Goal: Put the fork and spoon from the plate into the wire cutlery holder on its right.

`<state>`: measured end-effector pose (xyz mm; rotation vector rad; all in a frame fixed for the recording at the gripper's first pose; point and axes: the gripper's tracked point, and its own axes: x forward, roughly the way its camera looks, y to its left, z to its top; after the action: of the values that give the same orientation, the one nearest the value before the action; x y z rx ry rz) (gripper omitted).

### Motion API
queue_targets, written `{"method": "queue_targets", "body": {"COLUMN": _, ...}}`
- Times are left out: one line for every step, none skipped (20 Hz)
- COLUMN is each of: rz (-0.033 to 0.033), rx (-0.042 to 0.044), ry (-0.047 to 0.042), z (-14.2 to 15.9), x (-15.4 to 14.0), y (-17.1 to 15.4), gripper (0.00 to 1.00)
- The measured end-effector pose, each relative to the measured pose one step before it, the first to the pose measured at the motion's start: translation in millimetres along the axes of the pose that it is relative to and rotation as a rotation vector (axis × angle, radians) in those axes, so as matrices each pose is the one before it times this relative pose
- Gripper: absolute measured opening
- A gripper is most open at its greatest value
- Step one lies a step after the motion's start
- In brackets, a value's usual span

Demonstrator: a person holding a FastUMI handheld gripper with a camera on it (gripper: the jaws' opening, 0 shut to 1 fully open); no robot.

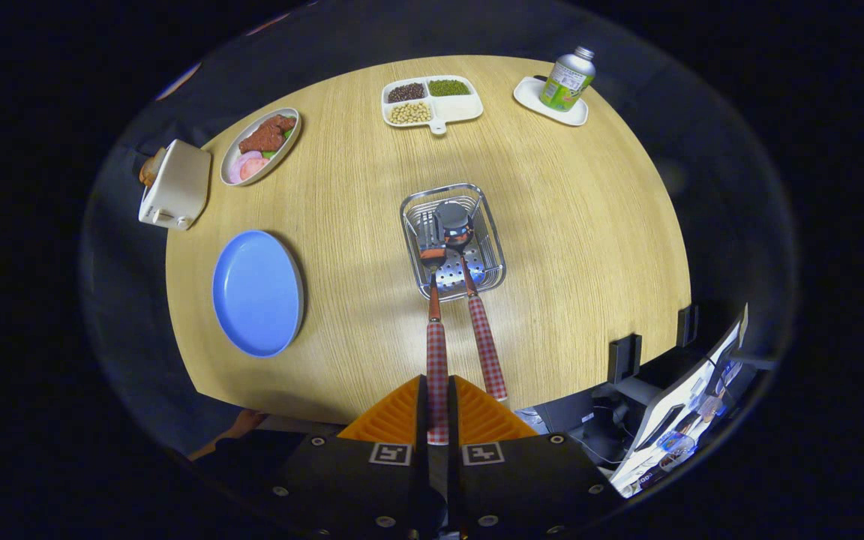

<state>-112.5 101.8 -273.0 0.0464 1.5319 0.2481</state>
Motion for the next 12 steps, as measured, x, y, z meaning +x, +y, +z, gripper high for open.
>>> {"method": "queue_targets", "body": {"rz": 0.00666, "rx": 0.00673, "ry": 0.02249, "z": 1.43, "x": 0.26, "y": 1.64, "gripper": 0.1}}
{"method": "queue_targets", "body": {"rz": 0.00592, "rx": -0.00403, "ry": 0.0277, "z": -0.24, "x": -0.31, "y": 0.85, "gripper": 0.1}}
{"method": "queue_targets", "body": {"rz": -0.00079, "rx": -0.01147, "ry": 0.02682, "z": 0.36, "x": -1.04, "y": -0.1, "gripper": 0.1}}
{"method": "queue_targets", "body": {"rz": 0.00025, "rx": -0.02238, "ry": 0.02863, "z": 0.23, "x": 0.42, "y": 0.05, "gripper": 0.1}}
{"method": "queue_targets", "body": {"rz": 0.00125, "rx": 0.00367, "ry": 0.02482, "z": 1.09, "x": -0.85, "y": 0.7, "gripper": 0.1}}
{"method": "queue_targets", "body": {"rz": 0.00931, "rx": 0.01004, "ry": 0.02191, "z": 2.22, "x": 0.95, "y": 4.13, "gripper": 0.1}}
{"method": "queue_targets", "body": {"rz": 0.00382, "rx": 0.00146, "ry": 0.02923, "z": 8.64, "x": -4.59, "y": -2.03, "gripper": 0.1}}
{"method": "queue_targets", "body": {"rz": -0.00186, "rx": 0.00196, "ry": 0.02554, "z": 0.79, "x": 0.61, "y": -2.08, "gripper": 0.1}}
{"method": "queue_targets", "body": {"rz": 0.00569, "rx": 0.0024, "ry": 0.02823, "z": 0.86, "x": 0.04, "y": -0.28, "gripper": 0.1}}
{"method": "queue_targets", "body": {"rz": 0.00897, "rx": 0.00658, "ry": 0.02562, "z": 0.4, "x": 0.02, "y": 0.86, "gripper": 0.1}}
{"method": "queue_targets", "body": {"rz": 0.00759, "rx": 0.00883, "ry": 0.01987, "z": 3.77, "x": 1.06, "y": 0.57, "gripper": 0.1}}
{"method": "queue_targets", "body": {"rz": 0.00523, "rx": 0.00606, "ry": 0.01967, "z": 2.25, "x": 1.77, "y": -1.27, "gripper": 0.1}}
